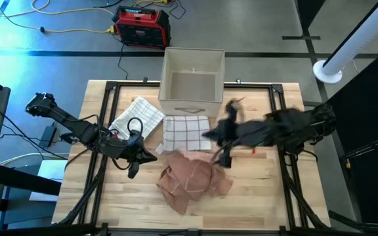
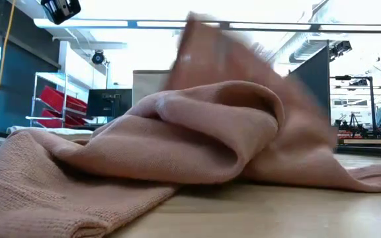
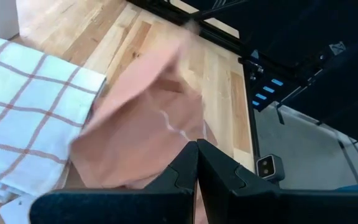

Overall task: Fold towel
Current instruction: Fold the brown towel

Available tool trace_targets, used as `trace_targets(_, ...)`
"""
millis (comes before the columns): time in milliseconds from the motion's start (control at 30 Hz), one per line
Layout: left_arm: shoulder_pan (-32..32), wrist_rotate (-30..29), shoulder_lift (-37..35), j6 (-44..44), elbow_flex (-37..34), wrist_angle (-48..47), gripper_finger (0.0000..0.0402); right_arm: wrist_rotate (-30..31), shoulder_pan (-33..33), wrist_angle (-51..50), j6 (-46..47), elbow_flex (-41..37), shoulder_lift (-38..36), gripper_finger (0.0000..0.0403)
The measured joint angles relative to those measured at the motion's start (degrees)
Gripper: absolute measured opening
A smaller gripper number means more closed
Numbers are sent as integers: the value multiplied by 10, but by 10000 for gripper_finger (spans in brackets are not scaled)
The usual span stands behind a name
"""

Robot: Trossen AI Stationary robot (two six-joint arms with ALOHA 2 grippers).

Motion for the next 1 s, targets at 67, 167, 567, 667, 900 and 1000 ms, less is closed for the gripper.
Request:
trace_targets(67, 0, -1, 0, 0, 0, -4, 0, 26, -1, 0, -20, 47, 0, 0)
trace_targets(167, 0, -3, 0, -2, 0, -8, 0, 40, -3, -9, -19, 90, -1, 0)
trace_targets(567, 23, 21, 27, 17, 0, 16, 0, -134, 12, -289, 252, -41, 1, 0)
trace_targets(667, 48, 68, 61, 32, 0, 16, 0, -156, 26, -231, 253, -121, 1, 0)
trace_targets(900, 68, 142, 100, 41, 0, 13, 0, -185, 10, 27, 211, -336, 2, 24)
trace_targets(1000, 64, 155, 99, 44, 0, -4, 0, -162, -6, 175, 162, -422, 2, 62)
